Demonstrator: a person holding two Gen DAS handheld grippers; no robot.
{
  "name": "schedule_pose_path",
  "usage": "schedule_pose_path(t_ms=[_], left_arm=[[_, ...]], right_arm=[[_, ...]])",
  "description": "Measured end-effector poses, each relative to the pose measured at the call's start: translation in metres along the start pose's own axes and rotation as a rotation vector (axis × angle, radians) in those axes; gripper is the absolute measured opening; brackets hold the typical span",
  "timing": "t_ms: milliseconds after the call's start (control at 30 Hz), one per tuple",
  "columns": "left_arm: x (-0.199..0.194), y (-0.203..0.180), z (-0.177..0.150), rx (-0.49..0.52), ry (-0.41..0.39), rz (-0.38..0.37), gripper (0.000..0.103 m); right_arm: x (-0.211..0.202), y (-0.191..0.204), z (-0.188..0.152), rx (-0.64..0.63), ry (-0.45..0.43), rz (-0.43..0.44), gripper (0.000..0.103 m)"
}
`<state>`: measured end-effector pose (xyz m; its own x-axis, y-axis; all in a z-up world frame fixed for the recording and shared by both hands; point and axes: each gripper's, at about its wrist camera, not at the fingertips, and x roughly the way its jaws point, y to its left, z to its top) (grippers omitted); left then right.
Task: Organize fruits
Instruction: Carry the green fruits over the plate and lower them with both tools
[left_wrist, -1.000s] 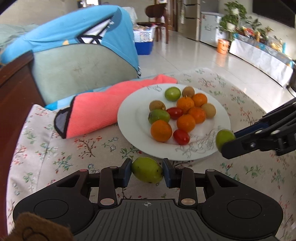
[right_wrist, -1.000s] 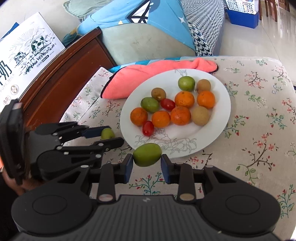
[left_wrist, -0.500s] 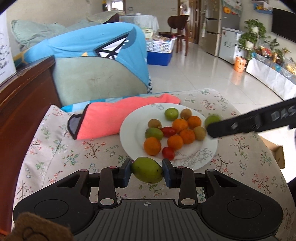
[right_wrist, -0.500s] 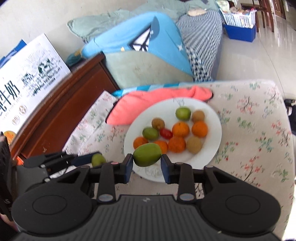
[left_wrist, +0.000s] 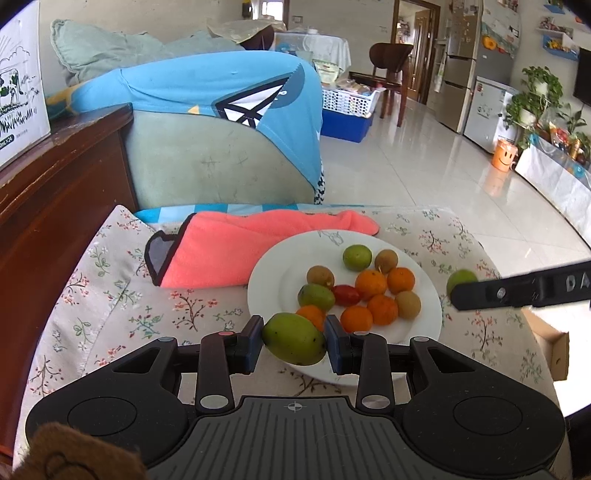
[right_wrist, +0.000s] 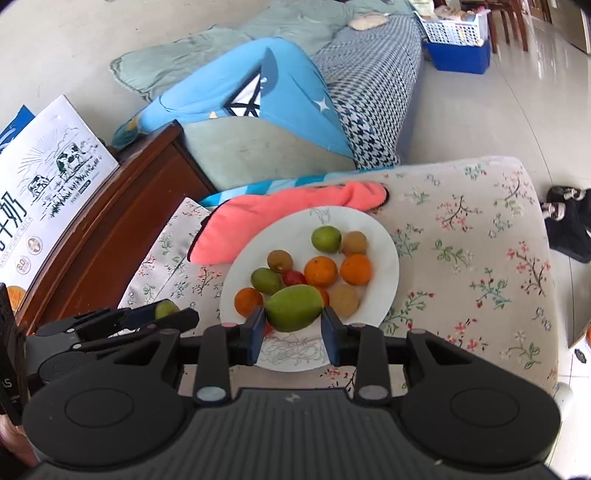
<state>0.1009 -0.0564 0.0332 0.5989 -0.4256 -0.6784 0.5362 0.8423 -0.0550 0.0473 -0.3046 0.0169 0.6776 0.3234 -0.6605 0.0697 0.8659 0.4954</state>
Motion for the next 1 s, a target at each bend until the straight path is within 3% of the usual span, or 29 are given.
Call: schedule_pose_path(t_ms=[533, 700, 1000], left_arm=[[0.020, 0.013, 0.021, -0.143, 0.019, 0.063, 0.033], [0.036, 0.018, 0.025, -0.216, 0.041, 0.049, 0.033], [0.059, 0.015, 0.028, -0.261, 0.059, 0.061, 0.033]], right_arm=[[0.018, 0.002, -0.001, 0.022, 0.026, 0.003, 0.033], [0.027, 0.004, -0.002, 0.048, 0.050, 0.018, 0.033], [0.042, 0.002, -0.005, 0.097, 0.079, -0.007, 0.033]])
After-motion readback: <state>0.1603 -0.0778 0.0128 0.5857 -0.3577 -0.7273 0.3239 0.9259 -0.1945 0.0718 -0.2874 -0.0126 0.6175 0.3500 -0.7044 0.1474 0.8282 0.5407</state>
